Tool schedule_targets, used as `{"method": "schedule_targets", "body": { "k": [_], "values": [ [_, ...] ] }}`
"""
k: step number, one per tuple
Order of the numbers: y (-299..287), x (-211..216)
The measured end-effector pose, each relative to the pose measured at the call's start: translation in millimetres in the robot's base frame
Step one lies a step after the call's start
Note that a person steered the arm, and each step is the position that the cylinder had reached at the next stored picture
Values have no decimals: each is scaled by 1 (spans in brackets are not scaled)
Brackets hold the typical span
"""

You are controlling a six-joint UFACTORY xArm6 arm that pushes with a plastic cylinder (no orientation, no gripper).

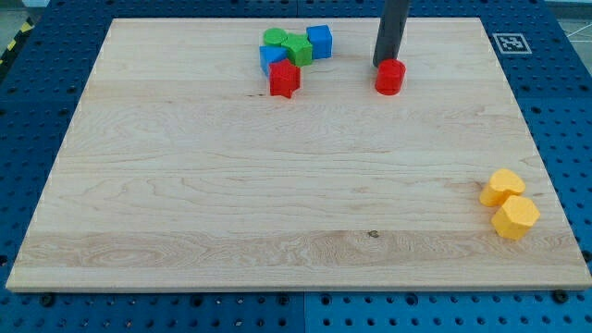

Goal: Slide the red circle towards center

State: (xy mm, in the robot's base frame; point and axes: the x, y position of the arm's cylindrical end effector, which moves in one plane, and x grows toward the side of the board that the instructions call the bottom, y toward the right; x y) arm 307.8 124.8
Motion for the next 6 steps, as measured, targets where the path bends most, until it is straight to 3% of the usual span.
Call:
{"method": "schedule_targets", "body": {
  "k": [2,4,6],
  "values": [
    [-8,49],
    [29,19],
    [37,49]
  ]
}}
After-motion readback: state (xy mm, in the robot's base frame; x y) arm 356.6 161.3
